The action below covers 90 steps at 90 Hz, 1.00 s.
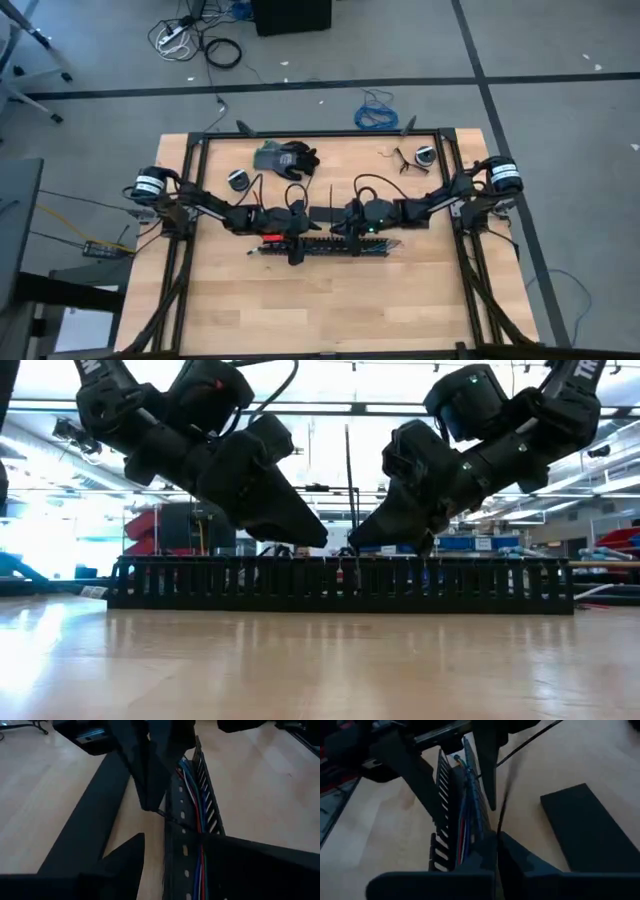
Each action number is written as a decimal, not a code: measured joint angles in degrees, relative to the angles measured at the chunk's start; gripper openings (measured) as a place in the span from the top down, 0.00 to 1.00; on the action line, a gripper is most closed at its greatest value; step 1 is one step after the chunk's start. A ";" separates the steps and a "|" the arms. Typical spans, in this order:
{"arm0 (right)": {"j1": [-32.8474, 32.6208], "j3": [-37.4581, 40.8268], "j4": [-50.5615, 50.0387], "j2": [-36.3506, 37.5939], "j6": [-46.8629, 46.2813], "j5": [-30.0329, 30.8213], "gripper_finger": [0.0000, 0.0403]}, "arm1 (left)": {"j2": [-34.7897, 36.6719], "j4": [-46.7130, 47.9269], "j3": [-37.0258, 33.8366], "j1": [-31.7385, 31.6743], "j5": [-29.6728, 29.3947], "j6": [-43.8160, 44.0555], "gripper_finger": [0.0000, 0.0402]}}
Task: Ziptie cables
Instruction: Put the cable wires in the black cable duct
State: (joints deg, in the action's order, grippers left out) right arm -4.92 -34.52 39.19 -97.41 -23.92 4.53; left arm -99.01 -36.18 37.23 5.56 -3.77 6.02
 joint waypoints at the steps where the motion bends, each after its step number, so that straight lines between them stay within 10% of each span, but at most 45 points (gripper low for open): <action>1: -0.06 0.00 0.01 0.00 0.00 0.14 1.00 | -0.13 -0.15 0.00 0.00 0.00 0.00 0.51; 53: -1.67 0.00 0.21 -0.02 -1.27 1.34 1.00 | -5.89 -1.73 3.56 -0.70 0.66 -0.90 0.51; 90: -1.67 0.00 1.39 -0.07 -1.91 3.38 1.00 | -5.92 -1.50 3.53 -0.70 1.49 -1.51 0.70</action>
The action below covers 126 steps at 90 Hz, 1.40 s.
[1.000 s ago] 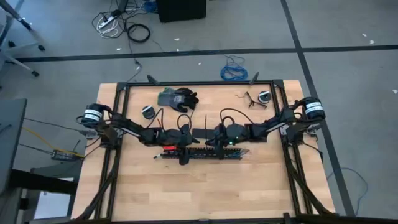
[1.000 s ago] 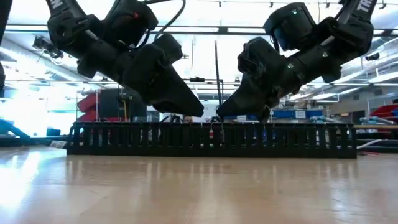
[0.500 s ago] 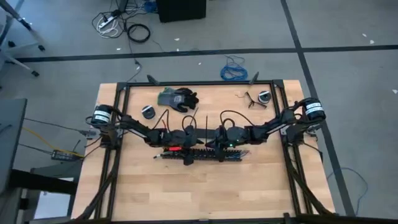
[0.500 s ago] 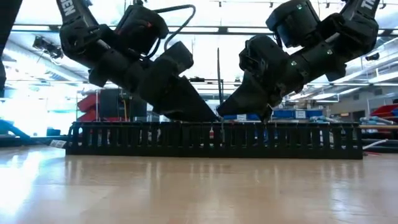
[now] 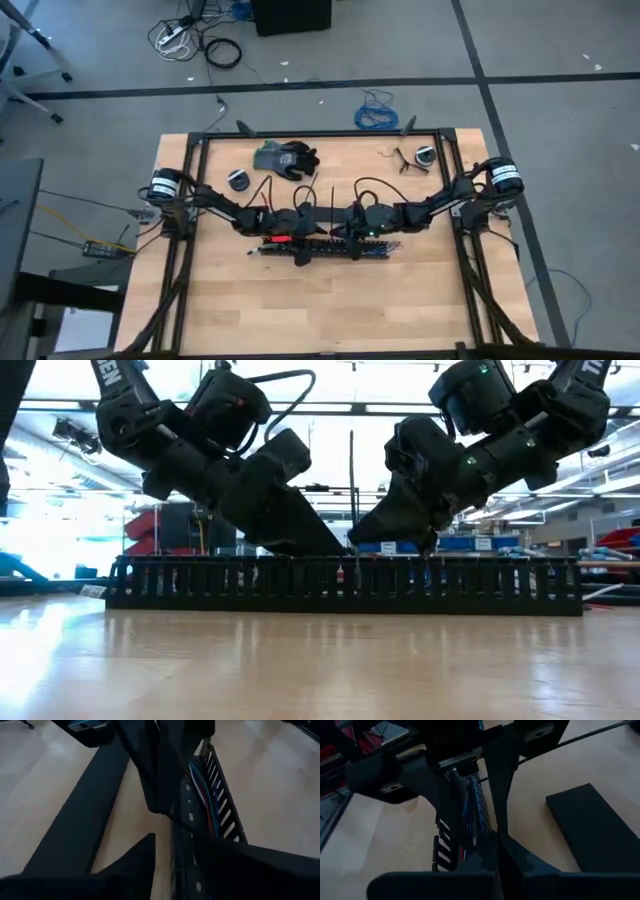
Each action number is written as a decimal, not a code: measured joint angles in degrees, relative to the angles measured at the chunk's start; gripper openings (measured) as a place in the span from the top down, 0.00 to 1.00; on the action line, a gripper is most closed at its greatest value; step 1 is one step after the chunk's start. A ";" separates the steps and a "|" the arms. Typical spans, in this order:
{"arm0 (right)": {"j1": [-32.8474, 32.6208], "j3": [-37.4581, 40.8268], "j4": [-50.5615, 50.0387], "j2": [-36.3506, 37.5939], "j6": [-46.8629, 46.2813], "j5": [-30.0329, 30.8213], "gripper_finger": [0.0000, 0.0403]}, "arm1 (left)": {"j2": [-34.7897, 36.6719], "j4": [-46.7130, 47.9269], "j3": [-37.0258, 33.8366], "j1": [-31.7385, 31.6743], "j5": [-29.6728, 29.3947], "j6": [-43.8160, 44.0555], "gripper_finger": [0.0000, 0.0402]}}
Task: Ziptie cables
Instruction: Put the cable wires in the black cable duct
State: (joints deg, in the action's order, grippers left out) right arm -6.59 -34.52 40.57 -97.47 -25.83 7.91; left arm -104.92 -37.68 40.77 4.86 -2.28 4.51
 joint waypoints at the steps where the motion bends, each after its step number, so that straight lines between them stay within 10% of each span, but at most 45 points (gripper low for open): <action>1: 0.01 0.00 0.09 0.00 -0.04 0.04 1.00 | 0.00 0.06 -0.01 0.00 0.00 -0.12 0.70; 34: 0.04 0.00 0.36 0.00 -1.67 0.37 1.00 | -0.66 1.19 -0.08 0.00 -0.21 -2.88 0.73; 63: 0.04 0.00 0.11 0.00 -2.15 1.17 1.00 | -0.63 1.19 -0.08 0.00 -1.11 -4.48 0.98; 126: 0.86 -0.24 8.48 -8.98 -3.59 -2.20 1.00 | -0.55 1.93 -0.06 0.06 -1.61 -5.62 1.00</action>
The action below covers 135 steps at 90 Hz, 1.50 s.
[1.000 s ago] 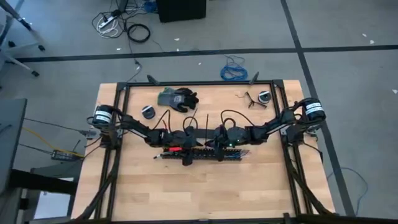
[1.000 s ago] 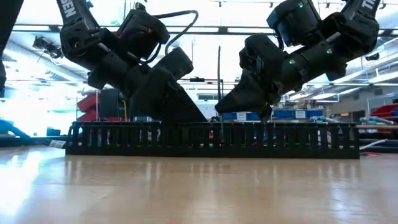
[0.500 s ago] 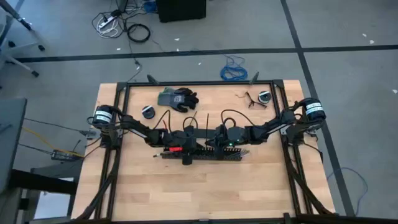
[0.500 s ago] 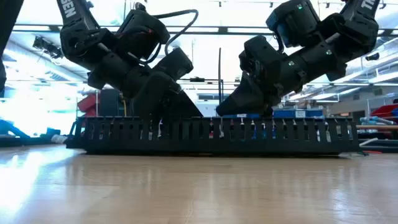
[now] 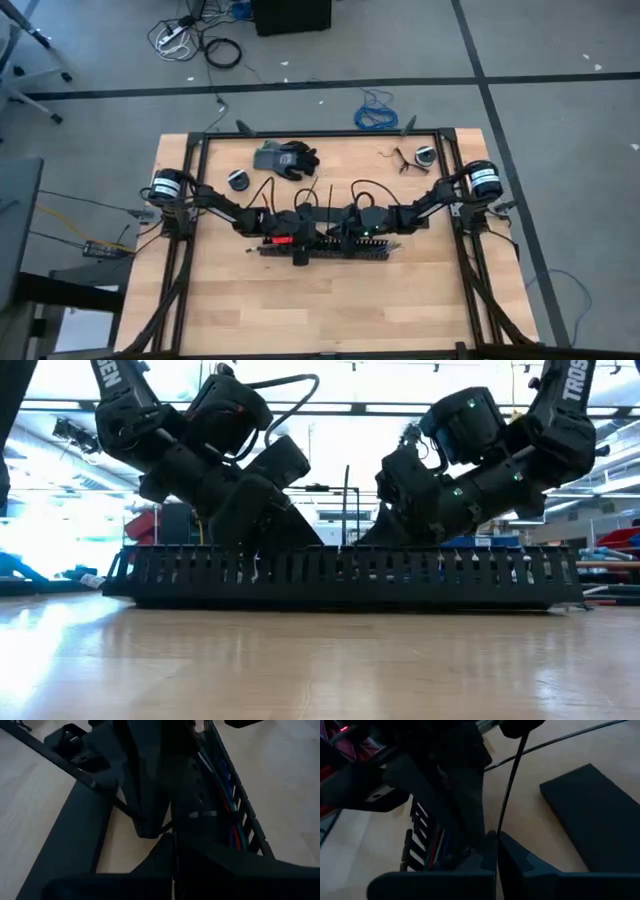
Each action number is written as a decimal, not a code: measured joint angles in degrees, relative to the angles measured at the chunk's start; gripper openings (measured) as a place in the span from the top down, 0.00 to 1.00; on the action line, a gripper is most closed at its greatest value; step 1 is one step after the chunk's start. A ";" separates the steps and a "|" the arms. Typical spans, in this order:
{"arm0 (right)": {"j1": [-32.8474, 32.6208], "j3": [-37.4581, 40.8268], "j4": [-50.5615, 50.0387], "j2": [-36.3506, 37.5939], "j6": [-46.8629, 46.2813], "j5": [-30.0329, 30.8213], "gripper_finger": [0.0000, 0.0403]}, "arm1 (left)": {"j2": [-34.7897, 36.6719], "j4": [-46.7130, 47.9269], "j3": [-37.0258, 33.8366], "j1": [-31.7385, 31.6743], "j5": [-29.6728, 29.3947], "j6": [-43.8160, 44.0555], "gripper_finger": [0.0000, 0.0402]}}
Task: Ziptie cables
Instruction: Put the cable wires in the black cable duct
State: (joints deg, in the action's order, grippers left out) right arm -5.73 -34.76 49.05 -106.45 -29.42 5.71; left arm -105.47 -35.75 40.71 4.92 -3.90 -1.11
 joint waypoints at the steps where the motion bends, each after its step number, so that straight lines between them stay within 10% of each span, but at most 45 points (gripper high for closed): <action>1: -0.02 0.01 -0.10 0.14 0.09 -0.06 1.00 | 0.00 0.04 0.00 0.01 -0.04 0.01 1.00; 135: -2.41 0.11 -8.10 5.54 4.03 4.19 1.00 | 0.00 -0.52 0.00 -0.17 -2.89 -0.92 1.00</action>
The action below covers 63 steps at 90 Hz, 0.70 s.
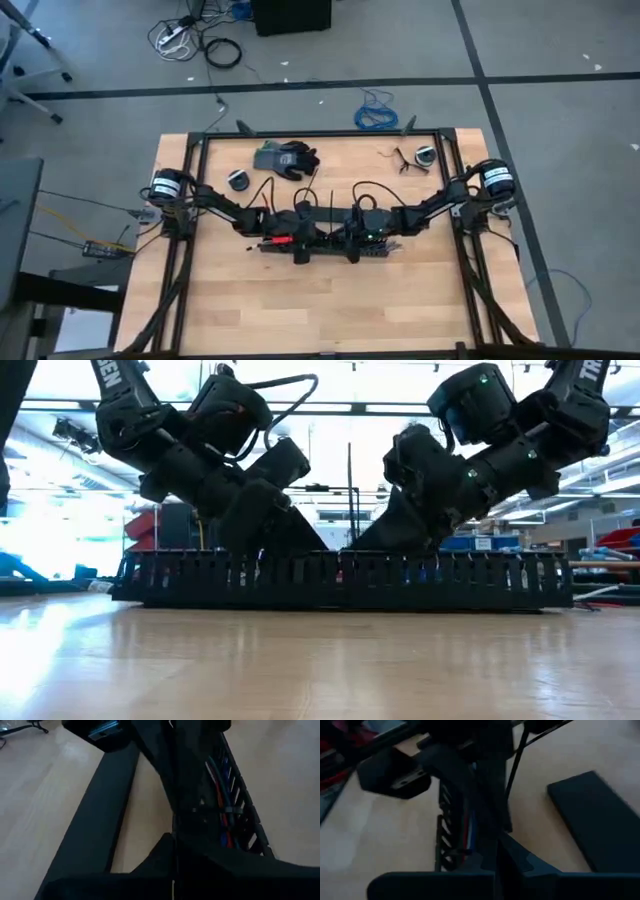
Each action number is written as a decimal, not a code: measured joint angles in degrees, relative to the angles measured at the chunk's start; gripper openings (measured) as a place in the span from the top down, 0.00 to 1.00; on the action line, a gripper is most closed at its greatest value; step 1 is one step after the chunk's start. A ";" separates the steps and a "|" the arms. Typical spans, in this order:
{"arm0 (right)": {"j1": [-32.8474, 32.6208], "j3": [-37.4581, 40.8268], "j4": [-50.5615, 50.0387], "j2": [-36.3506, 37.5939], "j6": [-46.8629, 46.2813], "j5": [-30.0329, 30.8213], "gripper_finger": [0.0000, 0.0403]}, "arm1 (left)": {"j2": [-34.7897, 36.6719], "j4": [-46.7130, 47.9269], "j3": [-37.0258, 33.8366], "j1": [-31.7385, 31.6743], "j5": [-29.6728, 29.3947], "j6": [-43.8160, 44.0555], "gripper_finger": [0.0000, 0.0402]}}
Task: Ziptie cables
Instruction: Put the cable wires in the black cable duct
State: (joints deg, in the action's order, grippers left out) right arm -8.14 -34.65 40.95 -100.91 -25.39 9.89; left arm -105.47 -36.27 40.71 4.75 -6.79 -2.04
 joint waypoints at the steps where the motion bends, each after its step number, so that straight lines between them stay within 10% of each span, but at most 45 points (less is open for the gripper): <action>1: 0.00 0.00 -0.20 0.01 0.00 0.16 1.00 | 0.00 0.00 0.00 0.00 -0.02 -0.06 1.00; 63: 1.88 0.04 -1.10 -0.04 1.05 -0.19 1.00 | 0.00 0.22 0.00 0.05 -0.79 -0.17 1.00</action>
State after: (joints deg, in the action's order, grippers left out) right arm -6.26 -34.61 39.85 -100.95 -24.33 9.71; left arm -105.47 -36.05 40.71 4.80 -7.58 -2.20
